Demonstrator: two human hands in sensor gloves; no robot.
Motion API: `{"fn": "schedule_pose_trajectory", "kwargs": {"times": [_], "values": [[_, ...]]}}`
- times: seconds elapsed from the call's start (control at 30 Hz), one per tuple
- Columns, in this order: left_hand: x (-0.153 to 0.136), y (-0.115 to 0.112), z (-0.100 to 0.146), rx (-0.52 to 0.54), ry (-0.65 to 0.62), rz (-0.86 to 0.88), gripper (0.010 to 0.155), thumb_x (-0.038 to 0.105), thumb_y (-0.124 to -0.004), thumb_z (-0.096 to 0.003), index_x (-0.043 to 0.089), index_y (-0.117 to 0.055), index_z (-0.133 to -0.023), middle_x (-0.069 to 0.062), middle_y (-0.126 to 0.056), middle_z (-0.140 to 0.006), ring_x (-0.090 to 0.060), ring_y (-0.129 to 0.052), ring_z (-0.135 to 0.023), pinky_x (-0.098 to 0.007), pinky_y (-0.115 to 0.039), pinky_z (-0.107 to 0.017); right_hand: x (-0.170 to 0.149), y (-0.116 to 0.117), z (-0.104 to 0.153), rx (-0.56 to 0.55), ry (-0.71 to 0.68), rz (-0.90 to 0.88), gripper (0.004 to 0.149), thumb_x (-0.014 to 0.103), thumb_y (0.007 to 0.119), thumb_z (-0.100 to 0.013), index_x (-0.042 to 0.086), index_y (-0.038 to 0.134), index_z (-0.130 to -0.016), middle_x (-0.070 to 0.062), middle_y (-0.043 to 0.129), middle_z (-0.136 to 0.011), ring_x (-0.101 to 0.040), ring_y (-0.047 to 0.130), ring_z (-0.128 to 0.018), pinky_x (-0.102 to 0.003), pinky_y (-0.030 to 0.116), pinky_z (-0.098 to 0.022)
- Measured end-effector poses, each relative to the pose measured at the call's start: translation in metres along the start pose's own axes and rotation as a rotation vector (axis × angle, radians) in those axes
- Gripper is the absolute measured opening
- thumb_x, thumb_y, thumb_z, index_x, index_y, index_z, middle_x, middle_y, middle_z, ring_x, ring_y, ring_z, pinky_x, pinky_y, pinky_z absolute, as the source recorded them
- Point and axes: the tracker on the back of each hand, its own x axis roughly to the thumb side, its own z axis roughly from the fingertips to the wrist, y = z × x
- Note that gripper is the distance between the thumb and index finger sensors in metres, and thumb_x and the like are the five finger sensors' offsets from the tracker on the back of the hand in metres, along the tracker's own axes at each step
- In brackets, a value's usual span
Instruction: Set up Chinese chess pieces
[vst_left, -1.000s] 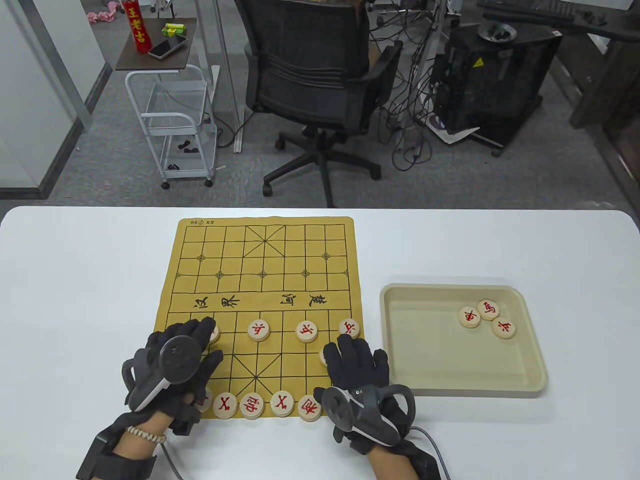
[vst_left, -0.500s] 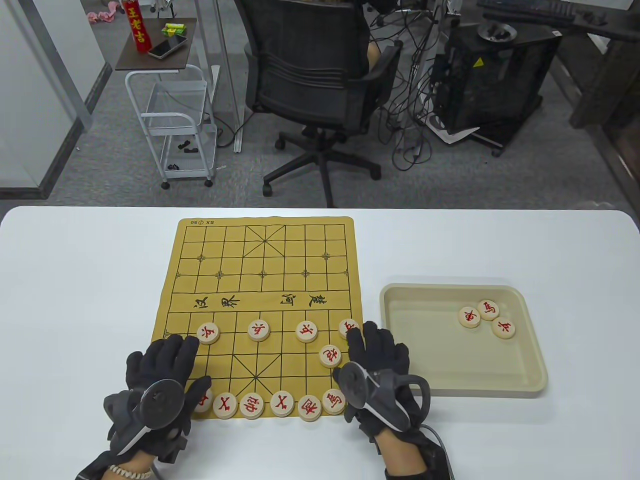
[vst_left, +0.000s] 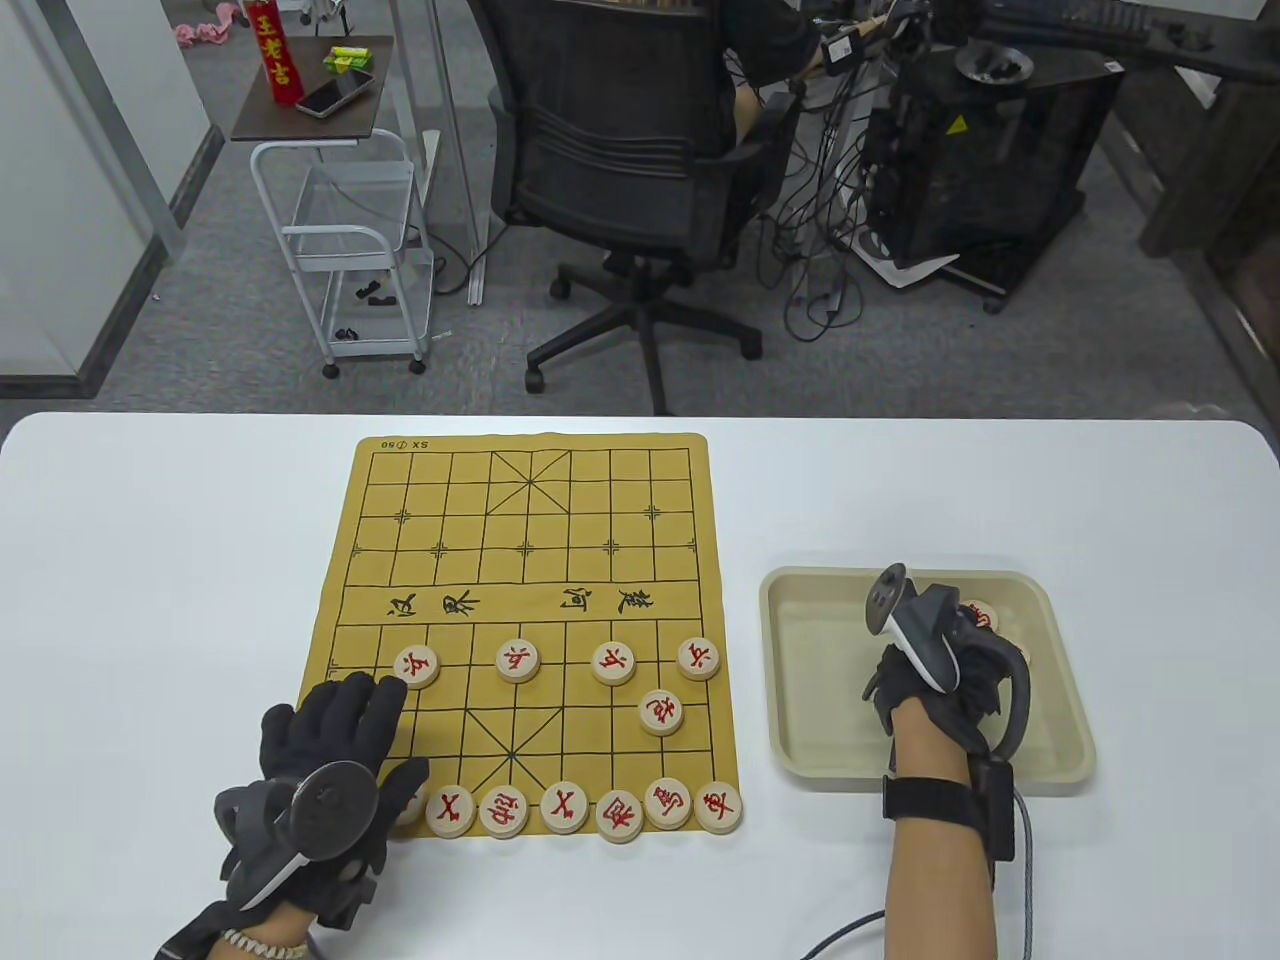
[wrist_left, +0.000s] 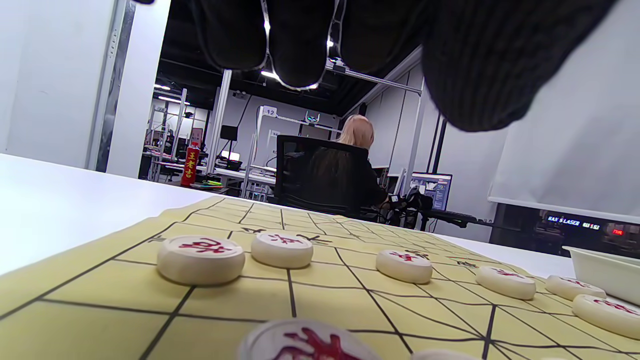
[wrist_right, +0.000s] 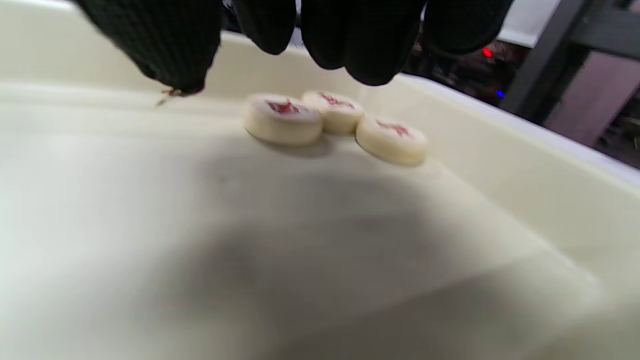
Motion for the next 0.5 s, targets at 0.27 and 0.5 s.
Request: {"fn": "schedule_pose_trajectory", "kwargs": {"times": [0.27,0.5], "values": [[0.001,-0.004,-0.001,-0.028,-0.005,-0.011,0.081,0.055,-0.084,-0.0379,0.030,-0.051,-0.108,-0.013,-0.058,-0.117,-0.047,-0.060,-0.107,-0.074,-0.040,-0.073,0.010,0.012,-0.025,0.039,0.051,0.048,0.064,0.051,0.086,-0.047,0.028,0.067,-0.103,-0.012,0.074,-0.106,-0.035,0.087,-0.088,-0.055,0.073,-0.065],[0.002,-0.004,-0.001,-0.036,-0.007,-0.013,0.082,0.055,-0.083,-0.0379,0.030,-0.051,-0.109,-0.013,-0.058,-0.117,-0.047,-0.060,-0.107,-0.074,-0.040,-0.073,0.022,0.013,-0.028,-0.020,0.084,0.148,0.062,0.054,0.086,-0.045,0.027,0.072,-0.098,-0.013,0.080,-0.101,-0.032,0.093,-0.080,-0.051,0.078,-0.060]]}}
